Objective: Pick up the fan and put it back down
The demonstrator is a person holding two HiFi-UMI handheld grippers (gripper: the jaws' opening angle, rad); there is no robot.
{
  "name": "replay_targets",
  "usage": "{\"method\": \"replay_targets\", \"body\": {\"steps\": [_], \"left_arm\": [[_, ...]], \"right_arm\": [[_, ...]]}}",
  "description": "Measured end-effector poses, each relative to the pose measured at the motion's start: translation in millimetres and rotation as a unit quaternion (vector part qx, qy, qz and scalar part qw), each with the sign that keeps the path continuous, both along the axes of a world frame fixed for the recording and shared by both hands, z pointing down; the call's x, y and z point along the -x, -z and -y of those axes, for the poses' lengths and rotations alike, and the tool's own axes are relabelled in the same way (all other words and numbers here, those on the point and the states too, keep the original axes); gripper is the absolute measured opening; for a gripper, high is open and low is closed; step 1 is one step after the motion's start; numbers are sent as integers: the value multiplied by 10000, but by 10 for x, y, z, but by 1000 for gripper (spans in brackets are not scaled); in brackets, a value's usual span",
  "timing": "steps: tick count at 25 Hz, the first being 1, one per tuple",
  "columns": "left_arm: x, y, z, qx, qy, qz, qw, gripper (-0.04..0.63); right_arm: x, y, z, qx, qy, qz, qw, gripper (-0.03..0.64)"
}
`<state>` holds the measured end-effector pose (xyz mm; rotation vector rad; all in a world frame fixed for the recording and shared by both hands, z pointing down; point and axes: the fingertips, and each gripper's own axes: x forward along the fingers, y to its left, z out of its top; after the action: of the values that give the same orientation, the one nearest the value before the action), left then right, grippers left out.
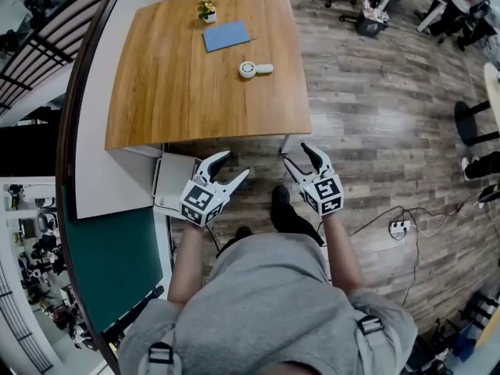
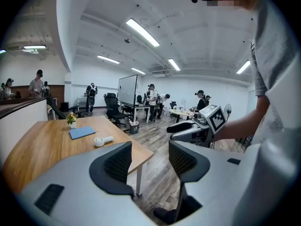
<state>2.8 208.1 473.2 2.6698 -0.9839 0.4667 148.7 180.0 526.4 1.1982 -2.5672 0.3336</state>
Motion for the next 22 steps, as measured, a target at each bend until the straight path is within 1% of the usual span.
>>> {"method": "replay_targets", "body": {"steps": [13,17,20,22], "left_arm": [[-183,64,469,33,707,70,9975,250],[-274,43,591,-13,833,145,9964,250],[-313,-8,625,-11,872,266,9958,250],[-308,-40,643,15,909,265,9955,250]], "right_arm": [[-87,5,690,8,729,46,9973,267],[-128,-32,860,29,930,25,9957,265],[-145,-55,942,46,1001,38,9950,265],[-130,-61,988,47,1039,54,9946,265]]}}
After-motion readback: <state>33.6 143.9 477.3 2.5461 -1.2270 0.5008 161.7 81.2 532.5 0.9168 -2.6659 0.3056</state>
